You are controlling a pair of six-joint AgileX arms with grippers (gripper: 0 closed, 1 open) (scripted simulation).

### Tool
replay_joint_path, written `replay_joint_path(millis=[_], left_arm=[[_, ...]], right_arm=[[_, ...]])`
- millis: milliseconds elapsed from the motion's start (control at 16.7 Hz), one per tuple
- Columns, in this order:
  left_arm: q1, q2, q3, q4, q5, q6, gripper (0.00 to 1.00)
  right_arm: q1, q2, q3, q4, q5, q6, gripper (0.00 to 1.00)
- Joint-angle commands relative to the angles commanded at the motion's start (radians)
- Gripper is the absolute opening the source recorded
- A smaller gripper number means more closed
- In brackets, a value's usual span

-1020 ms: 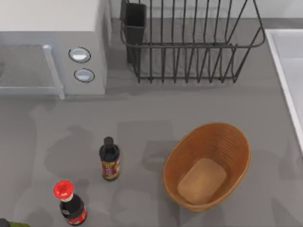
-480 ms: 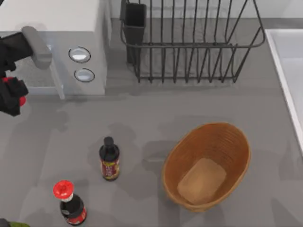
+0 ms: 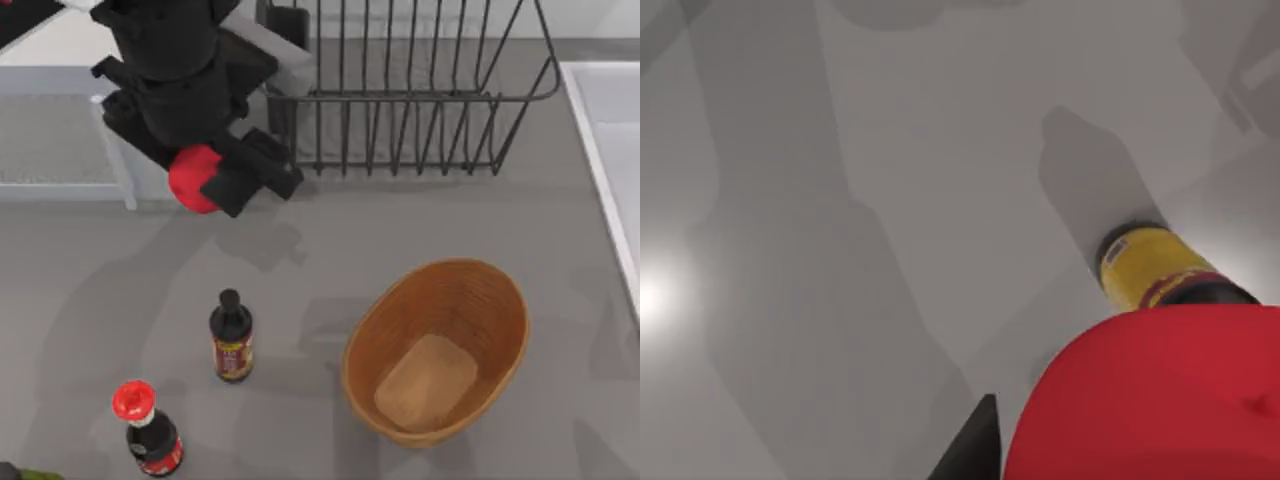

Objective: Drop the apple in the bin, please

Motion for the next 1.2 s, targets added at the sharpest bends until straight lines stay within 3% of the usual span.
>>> replay_joint_path(millis=[300,600,840,1200], left_arm=[[-0.237,0.077,0.148,0.003,-0.001,-0.532,0.00],[-0.363,0.195,0.245,-0.001,0.056,-0.931,0.00],[-0.391,0.264,0.268,-0.003,0.104,-1.071,0.00],[-0.387,0.267,0.263,0.000,0.107,-1.077,0.00]], right_arm=[[0.000,0.000,0.000,0.000,0.000,0.000,1.00],[0.000,0.000,0.000,0.000,0.000,0.000,1.00],[0.000,0.000,0.000,0.000,0.000,0.000,1.00],[0.000,0.000,0.000,0.000,0.000,0.000,1.00]])
